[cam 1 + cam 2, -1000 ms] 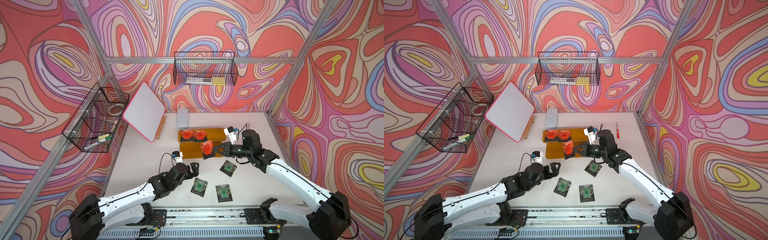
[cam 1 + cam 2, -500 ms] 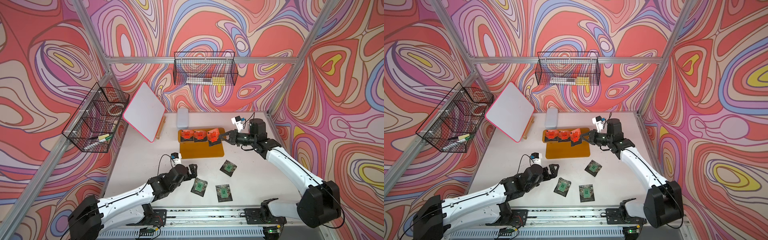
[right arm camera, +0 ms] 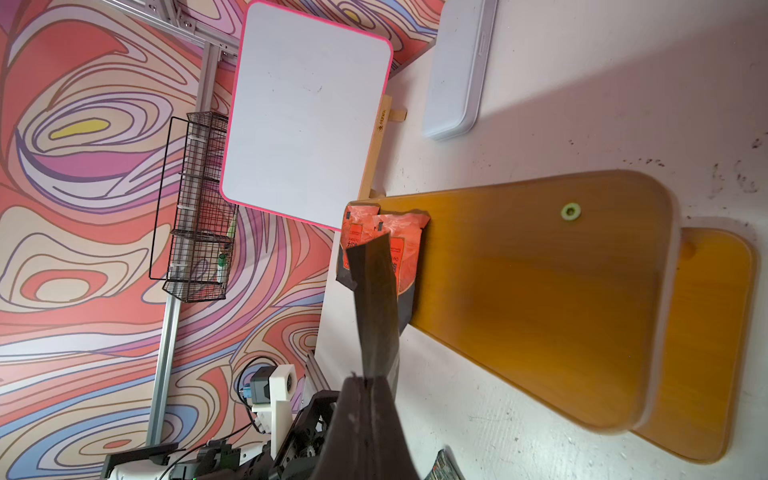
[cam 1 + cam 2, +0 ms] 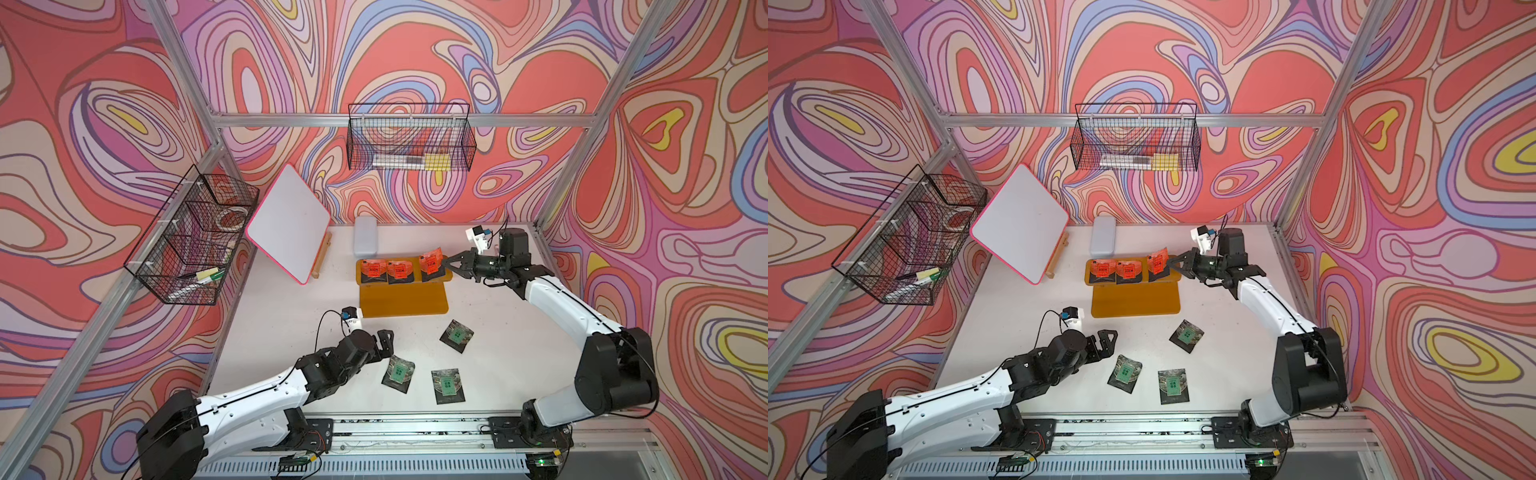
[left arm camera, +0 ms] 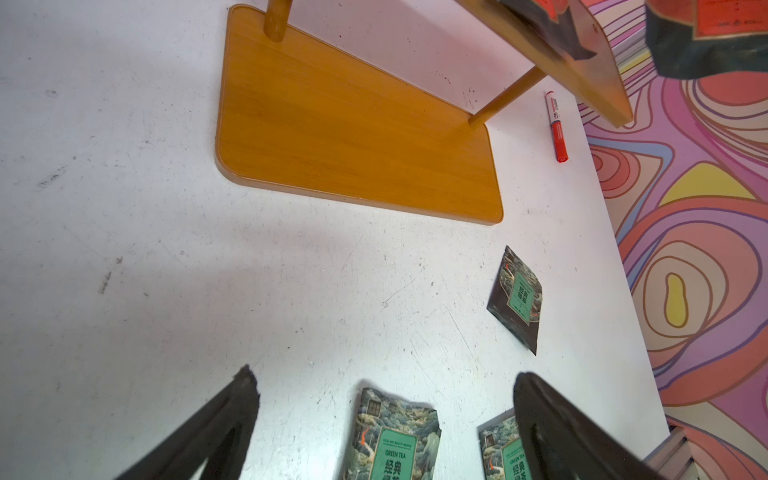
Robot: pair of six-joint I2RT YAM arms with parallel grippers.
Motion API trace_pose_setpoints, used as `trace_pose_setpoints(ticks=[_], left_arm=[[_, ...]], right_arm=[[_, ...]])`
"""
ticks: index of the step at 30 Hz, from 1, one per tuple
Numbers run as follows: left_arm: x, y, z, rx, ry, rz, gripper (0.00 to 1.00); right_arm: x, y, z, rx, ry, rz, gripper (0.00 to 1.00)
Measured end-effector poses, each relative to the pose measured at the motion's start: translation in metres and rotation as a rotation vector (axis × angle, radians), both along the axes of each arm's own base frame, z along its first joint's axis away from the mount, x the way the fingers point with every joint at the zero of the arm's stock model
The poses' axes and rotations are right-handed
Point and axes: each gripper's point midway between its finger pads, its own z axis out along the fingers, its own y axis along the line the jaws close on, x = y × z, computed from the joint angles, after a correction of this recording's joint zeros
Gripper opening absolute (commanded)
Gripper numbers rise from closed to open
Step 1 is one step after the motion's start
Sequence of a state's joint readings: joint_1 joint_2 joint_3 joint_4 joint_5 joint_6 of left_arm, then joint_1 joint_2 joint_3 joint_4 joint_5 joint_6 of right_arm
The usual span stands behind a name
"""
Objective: Place the tea bags on the shelf by color
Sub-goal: Place the tea bag on the shelf.
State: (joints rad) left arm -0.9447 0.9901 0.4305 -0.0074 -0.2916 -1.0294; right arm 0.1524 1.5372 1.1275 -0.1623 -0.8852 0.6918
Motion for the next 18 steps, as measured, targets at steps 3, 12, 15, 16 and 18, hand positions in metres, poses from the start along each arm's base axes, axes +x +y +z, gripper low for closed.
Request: trace_pose_setpoints(ticks=[3, 12, 15, 16, 18], left_arm=[[-0.001, 0.001, -0.002, 0.004, 0.003, 0.000, 0.99], [-0.001, 0.002, -0.004, 0.008, 0.005, 0.000, 0.99], [-0.001, 0.002, -0.004, 0.008, 0.005, 0.000, 0.99], [-0.001, 0.002, -0.004, 0.008, 0.005, 0.000, 0.99], [-0.001, 0.002, -0.004, 0.008, 0.005, 0.000, 0.99]], right_arm=[[0.007, 0.001, -0.005, 0.001, 0.015, 0.005, 0.00], [0.018, 0.004, -0.018, 0.001, 0.048, 0.013, 0.00], [0.021, 0.004, -0.020, 0.000, 0.055, 0.014, 0.00], [0.021, 0.005, -0.022, 0.000, 0.058, 0.014, 0.00], [0.022, 0.005, -0.024, -0.001, 0.065, 0.014, 0.00]])
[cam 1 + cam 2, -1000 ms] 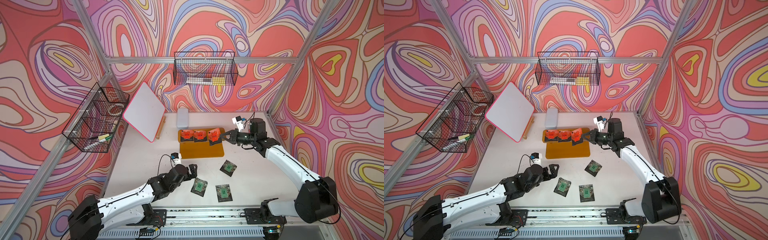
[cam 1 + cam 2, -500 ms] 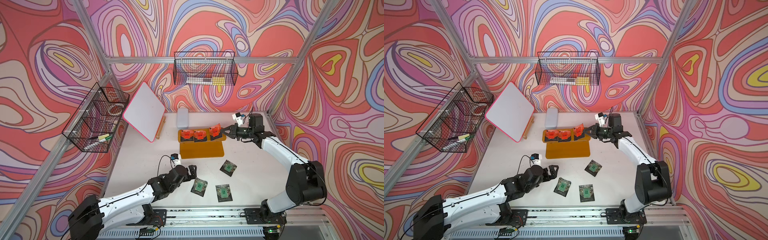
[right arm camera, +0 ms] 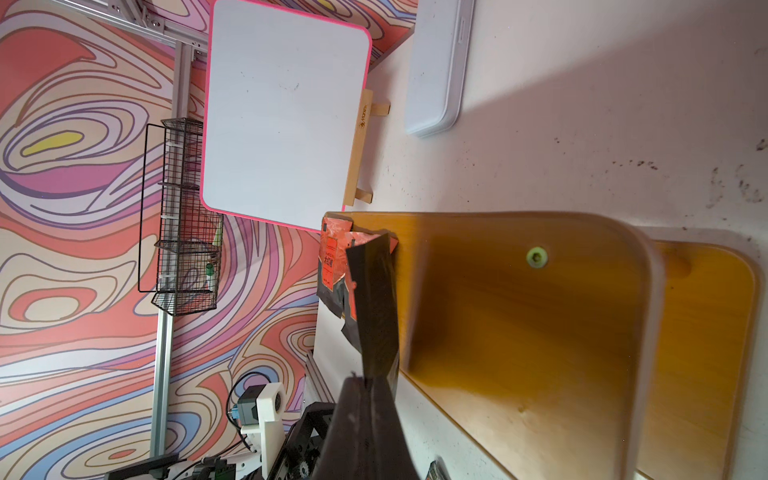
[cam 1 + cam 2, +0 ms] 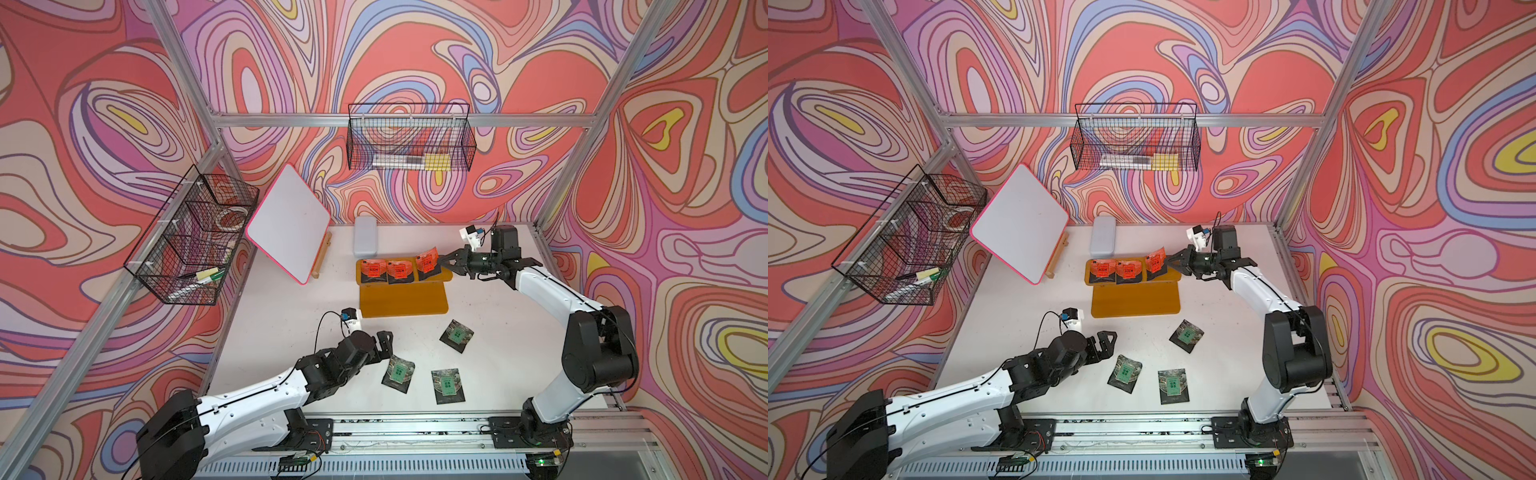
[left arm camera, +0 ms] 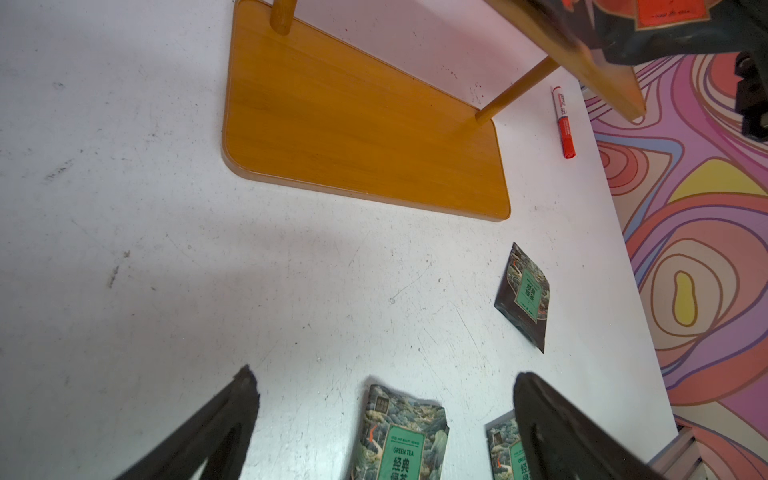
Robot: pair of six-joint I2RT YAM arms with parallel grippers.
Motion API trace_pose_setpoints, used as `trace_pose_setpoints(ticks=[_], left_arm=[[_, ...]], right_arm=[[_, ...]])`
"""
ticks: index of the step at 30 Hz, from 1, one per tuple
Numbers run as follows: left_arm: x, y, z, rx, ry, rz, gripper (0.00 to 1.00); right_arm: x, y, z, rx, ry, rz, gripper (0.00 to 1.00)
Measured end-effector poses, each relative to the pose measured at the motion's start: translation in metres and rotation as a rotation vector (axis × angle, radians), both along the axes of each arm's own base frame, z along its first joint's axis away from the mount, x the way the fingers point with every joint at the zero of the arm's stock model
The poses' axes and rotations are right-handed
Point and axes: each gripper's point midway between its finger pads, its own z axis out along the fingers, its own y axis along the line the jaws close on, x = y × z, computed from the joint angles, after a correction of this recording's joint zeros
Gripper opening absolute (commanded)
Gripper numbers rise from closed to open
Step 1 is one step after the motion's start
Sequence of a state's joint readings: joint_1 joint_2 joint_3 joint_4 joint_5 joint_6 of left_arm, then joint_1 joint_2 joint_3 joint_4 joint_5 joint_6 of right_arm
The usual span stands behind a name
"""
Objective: Place the tea bags on the shelf by color
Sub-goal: Place the tea bag on the shelf.
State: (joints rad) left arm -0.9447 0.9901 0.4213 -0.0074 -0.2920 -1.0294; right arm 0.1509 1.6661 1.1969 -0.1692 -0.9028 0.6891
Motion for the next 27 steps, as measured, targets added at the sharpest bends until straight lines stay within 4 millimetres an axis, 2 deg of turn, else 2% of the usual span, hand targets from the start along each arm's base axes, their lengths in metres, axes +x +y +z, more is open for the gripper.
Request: trace_pose_setpoints(ticks=[16, 27], left_arm=[[0.000, 0.000, -0.005, 0.014, 0.010, 0.000, 0.99], [0.001, -0.001, -0.005, 0.012, 0.008, 0.000, 0.99]], right_arm=[[0.007, 0.001, 0.000, 0.000, 0.009, -0.002, 0.00], [0.009, 0.000, -0.018, -0.016, 0.066, -0.007, 0.00]])
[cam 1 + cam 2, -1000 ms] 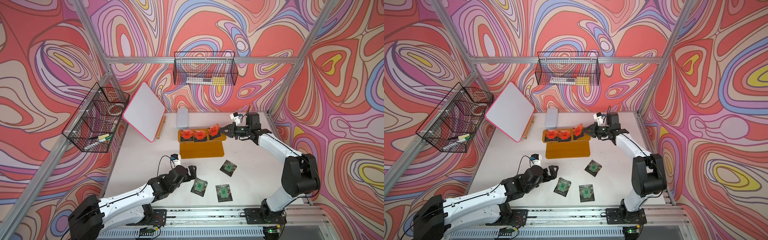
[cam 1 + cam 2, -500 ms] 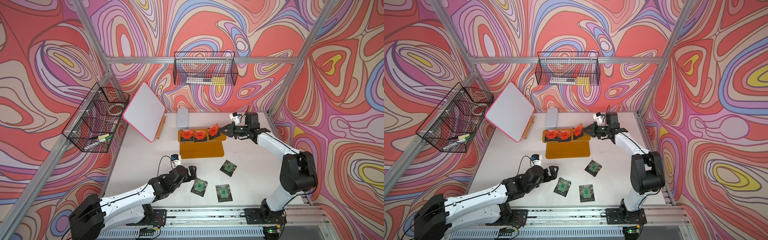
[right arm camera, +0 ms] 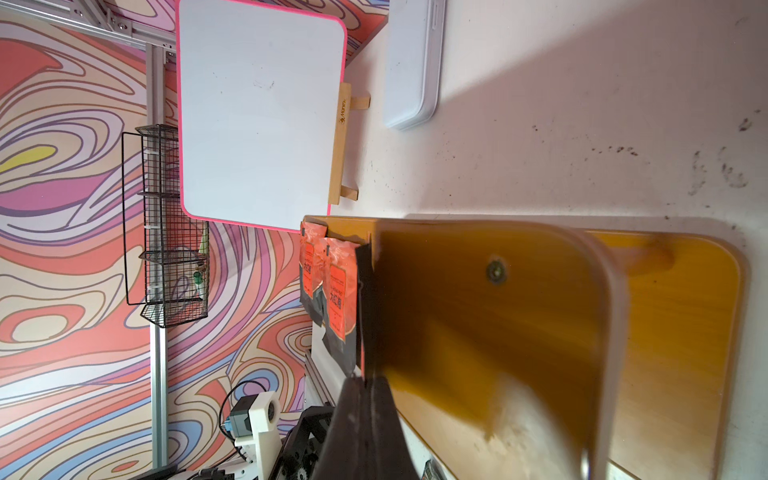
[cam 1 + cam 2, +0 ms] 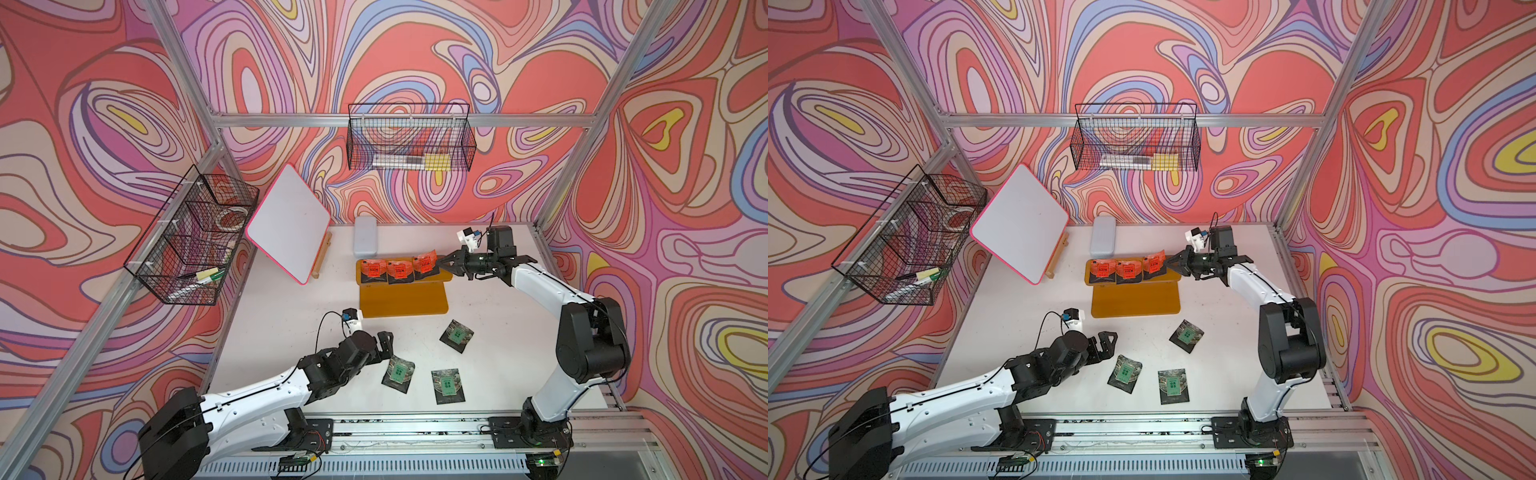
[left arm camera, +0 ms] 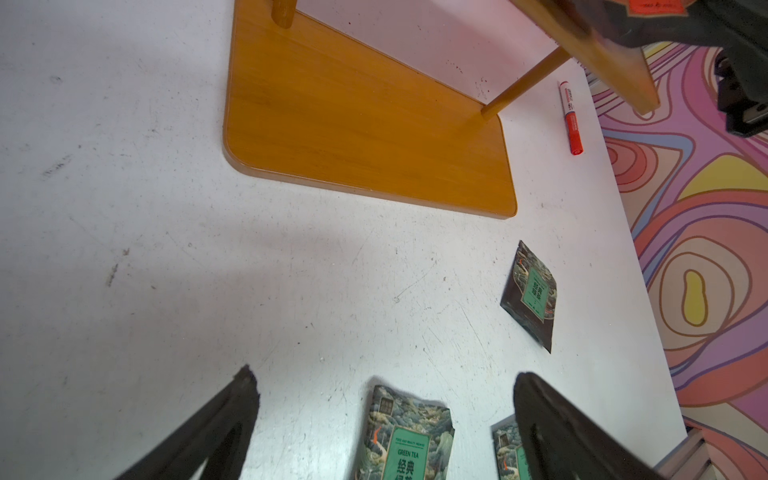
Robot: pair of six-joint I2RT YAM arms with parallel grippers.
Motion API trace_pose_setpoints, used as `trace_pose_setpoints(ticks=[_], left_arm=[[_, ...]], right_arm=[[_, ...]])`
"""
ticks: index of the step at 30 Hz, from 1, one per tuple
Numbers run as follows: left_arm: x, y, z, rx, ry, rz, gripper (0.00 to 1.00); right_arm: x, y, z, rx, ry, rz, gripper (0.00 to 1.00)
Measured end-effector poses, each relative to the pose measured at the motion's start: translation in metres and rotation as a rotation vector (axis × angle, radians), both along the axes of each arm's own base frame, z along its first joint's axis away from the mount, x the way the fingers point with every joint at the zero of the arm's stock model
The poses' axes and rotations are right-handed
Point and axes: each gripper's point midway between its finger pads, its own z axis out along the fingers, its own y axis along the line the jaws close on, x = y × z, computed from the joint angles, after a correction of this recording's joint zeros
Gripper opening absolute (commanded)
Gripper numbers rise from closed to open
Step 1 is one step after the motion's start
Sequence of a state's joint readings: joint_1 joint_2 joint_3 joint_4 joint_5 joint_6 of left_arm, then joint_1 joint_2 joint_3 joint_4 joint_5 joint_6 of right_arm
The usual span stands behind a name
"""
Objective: Place the tea bags on the shelf by color
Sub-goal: Place the tea bag on the shelf.
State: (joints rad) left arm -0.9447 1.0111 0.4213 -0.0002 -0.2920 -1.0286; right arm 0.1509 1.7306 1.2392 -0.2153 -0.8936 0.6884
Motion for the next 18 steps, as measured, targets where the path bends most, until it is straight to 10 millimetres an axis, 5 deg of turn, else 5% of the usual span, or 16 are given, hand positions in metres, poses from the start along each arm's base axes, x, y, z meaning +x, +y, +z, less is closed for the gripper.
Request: trace_pose_setpoints(ticks=[18], left_arm=[[0.0000, 0.0000, 0.0000, 0.000, 0.000, 0.000, 0.99]], right_arm=[[0.0030, -0.0012, -0.0033, -0.019, 0.010, -0.005, 0.04]])
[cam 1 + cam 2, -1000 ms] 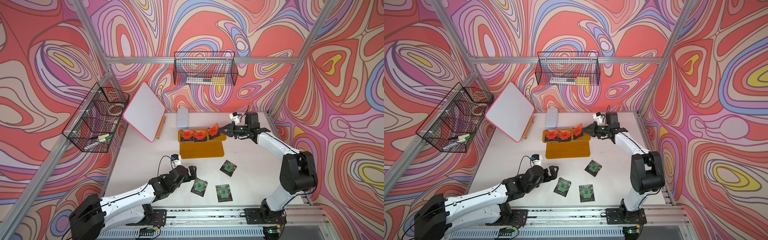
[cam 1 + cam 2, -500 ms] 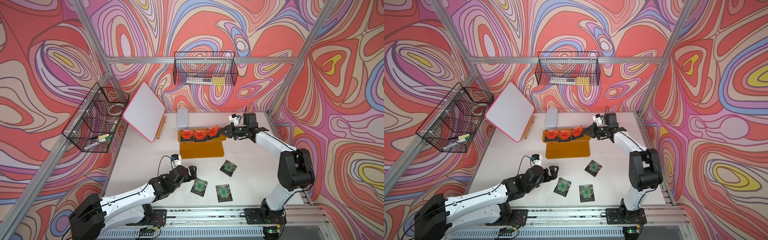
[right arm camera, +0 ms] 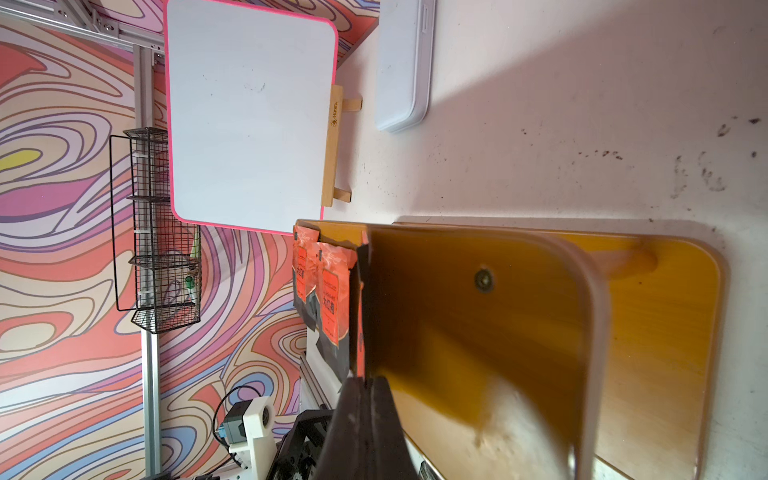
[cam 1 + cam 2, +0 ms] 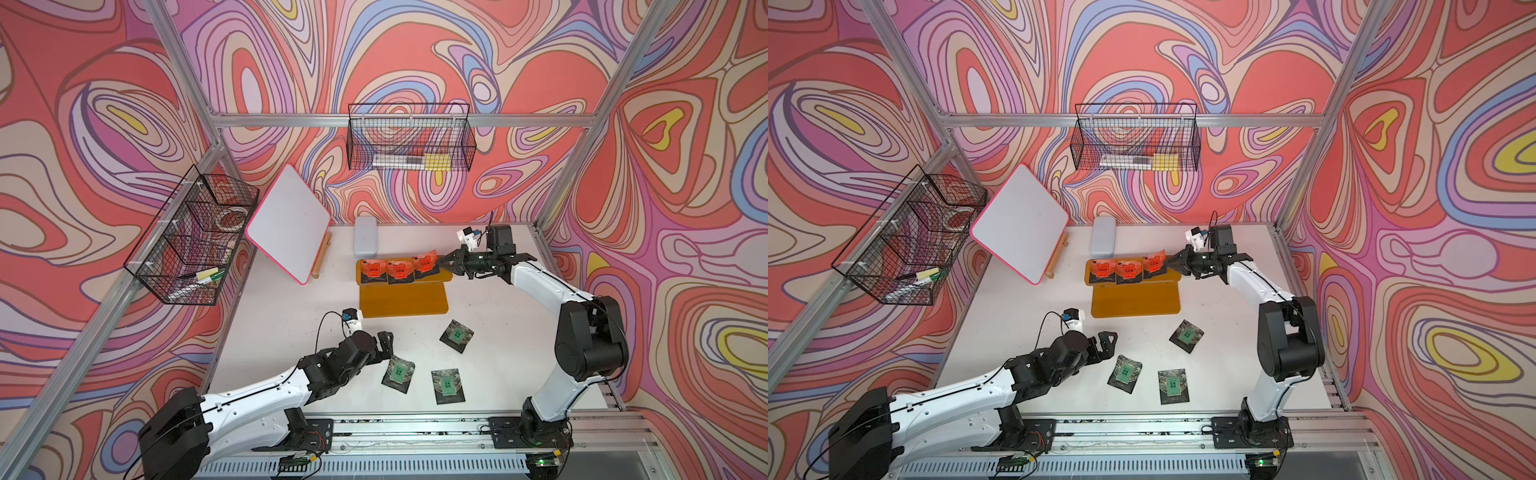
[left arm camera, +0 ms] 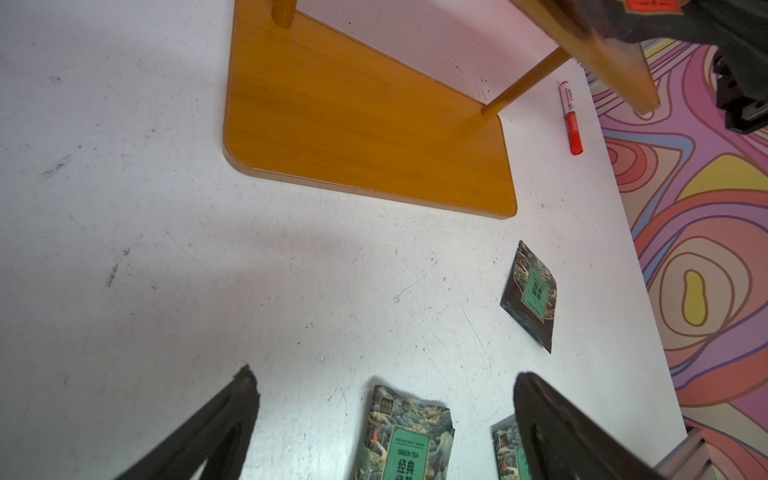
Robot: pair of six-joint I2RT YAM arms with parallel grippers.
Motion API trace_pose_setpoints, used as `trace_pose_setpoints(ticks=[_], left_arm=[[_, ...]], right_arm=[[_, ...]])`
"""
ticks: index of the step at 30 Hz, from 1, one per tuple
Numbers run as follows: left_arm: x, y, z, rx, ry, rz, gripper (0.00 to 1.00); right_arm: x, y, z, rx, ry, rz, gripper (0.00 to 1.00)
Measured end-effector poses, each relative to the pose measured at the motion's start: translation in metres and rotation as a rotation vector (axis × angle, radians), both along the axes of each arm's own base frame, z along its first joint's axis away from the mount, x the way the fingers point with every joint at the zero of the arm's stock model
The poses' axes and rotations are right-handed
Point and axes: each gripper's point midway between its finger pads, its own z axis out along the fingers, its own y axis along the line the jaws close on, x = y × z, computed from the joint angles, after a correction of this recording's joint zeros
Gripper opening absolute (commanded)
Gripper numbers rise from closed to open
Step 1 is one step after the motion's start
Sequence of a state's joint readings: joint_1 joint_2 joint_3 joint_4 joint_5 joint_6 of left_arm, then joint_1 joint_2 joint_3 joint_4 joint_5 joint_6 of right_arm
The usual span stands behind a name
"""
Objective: Place the tea bags on the shelf by color
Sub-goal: Place the tea bag on the shelf.
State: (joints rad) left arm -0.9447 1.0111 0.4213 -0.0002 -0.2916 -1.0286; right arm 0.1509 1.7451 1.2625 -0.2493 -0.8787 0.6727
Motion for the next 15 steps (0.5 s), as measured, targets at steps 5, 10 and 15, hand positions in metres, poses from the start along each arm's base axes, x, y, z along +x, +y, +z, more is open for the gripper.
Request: trace_pose_setpoints(ticks=[5, 10, 15], left_arm=[[0.0000, 0.0000, 0.0000, 0.000, 0.000, 0.000, 0.99], [0.0001, 0.0000, -0.0005, 0.001, 0.001, 0.000, 0.99], [0.0001, 0.0000, -0.0005, 0.001, 0.001, 0.000, 0.99]], right_arm=[[-0.0002, -0.0004, -0.0039, -0.006, 0.012, -0.001, 0.05], [0.0012, -0.0006, -0.0018, -0.009, 0.004, -0.002, 0.09], [0.0030, -0.0007, 0.0012, -0.011, -0.006, -0.003, 0.16]])
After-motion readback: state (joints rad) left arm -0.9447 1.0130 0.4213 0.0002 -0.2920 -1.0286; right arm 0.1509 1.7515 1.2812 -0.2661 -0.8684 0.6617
